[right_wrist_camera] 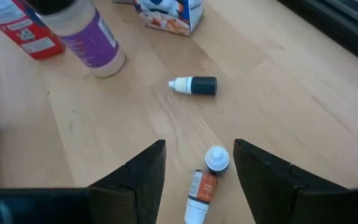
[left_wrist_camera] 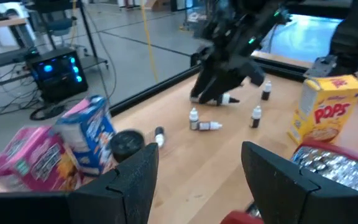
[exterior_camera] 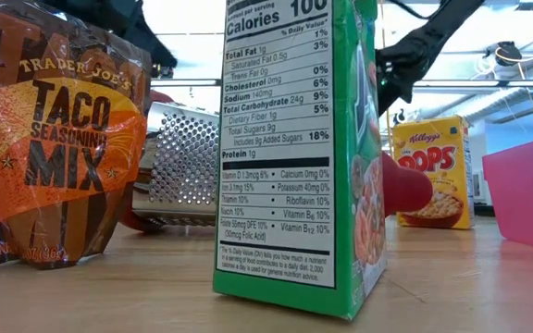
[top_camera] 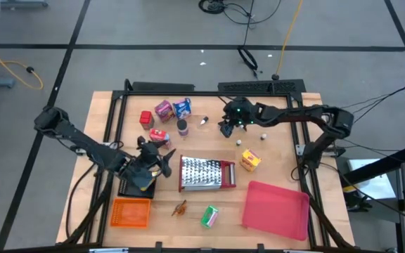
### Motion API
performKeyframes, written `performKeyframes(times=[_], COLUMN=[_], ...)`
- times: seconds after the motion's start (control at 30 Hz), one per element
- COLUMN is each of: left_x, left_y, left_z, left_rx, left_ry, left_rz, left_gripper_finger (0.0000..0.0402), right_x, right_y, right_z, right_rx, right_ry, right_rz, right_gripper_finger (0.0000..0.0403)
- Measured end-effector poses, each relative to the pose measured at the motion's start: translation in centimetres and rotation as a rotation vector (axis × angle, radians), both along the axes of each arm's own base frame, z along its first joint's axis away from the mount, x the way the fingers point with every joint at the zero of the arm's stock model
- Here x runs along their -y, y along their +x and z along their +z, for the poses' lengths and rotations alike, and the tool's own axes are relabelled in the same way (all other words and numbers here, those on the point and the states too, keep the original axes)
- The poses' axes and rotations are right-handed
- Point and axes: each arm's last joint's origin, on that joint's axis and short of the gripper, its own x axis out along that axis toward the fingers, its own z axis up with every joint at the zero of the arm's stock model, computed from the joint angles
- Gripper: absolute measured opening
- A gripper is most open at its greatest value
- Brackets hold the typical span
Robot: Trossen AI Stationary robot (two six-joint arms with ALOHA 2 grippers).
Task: Pick & Place Kitchen Items
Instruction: Put the small green food coloring bottle into the black bin
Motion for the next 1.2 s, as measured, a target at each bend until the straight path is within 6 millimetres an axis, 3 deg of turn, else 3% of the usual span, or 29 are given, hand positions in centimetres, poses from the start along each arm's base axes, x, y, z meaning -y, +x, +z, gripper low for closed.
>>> performKeyframes(times=[0.3,0.5,0.83,1.2], left_x=[-1.6,-2.2,-2.3,-2.3], left_y=[1.3,1.6,1.6,1.6], left_z=[0.6,0.6,0.6,0.5], left_rx=[-0.017,-0.024,-0.028,-0.03], left_ry=[0.005,-0.015,-0.019,-0.018], left_rz=[-0.048,-0.055,-0.063,-0.062], left_gripper_finger=[0.0232,0.0232,0.0232,0.0232], right_x=[0.3,0.5,0.6,0.1], right_y=[1.4,1.9,1.7,1.1], right_z=[-2.8,-3.5,-3.7,-3.3], right_rx=[-0.016,0.01,-0.028,-0.085], right_ry=[0.013,0.009,-0.017,-0.029], right_rz=[0.0,-0.005,-0.015,-0.027], right_gripper_finger=[0.0183,0.0171,0.0113,0.0136])
